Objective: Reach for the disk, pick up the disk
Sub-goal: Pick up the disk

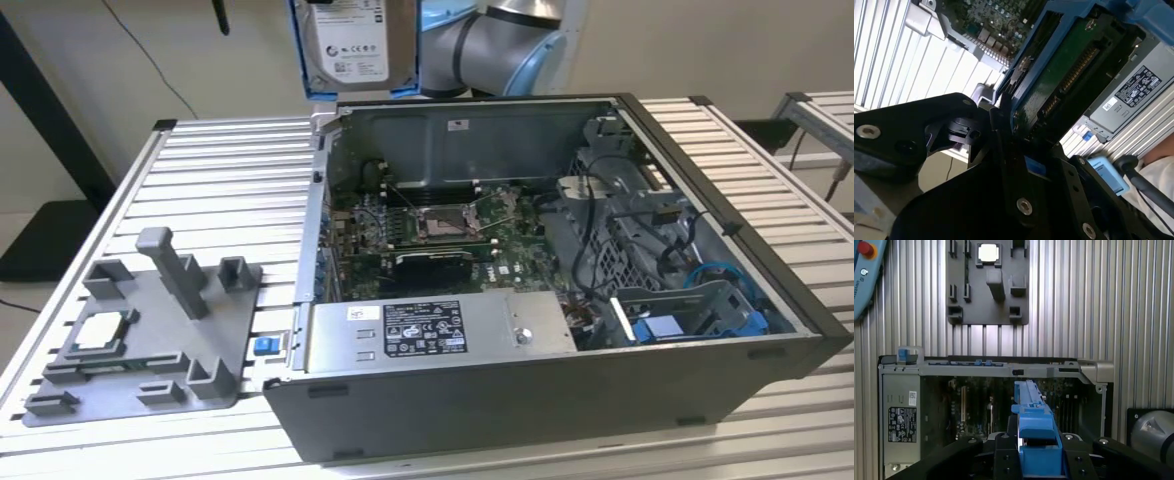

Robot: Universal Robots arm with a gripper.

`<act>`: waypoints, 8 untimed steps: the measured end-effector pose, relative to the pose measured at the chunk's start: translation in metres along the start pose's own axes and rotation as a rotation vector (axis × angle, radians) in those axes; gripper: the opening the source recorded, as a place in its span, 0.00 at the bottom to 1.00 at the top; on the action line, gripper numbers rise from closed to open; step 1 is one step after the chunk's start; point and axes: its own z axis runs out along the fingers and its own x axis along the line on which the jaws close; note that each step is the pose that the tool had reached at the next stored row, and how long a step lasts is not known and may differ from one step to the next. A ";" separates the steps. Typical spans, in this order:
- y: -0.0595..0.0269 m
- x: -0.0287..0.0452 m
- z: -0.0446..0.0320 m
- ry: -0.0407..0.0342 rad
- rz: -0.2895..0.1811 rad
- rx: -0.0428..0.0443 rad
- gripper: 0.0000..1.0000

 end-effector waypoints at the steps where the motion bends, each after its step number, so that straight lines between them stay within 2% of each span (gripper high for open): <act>1: -0.0031 0.0000 -0.0001 -0.0001 0.000 0.0000 0.00; 8: -0.0246 -0.0003 -0.0007 0.0000 0.000 0.0000 0.00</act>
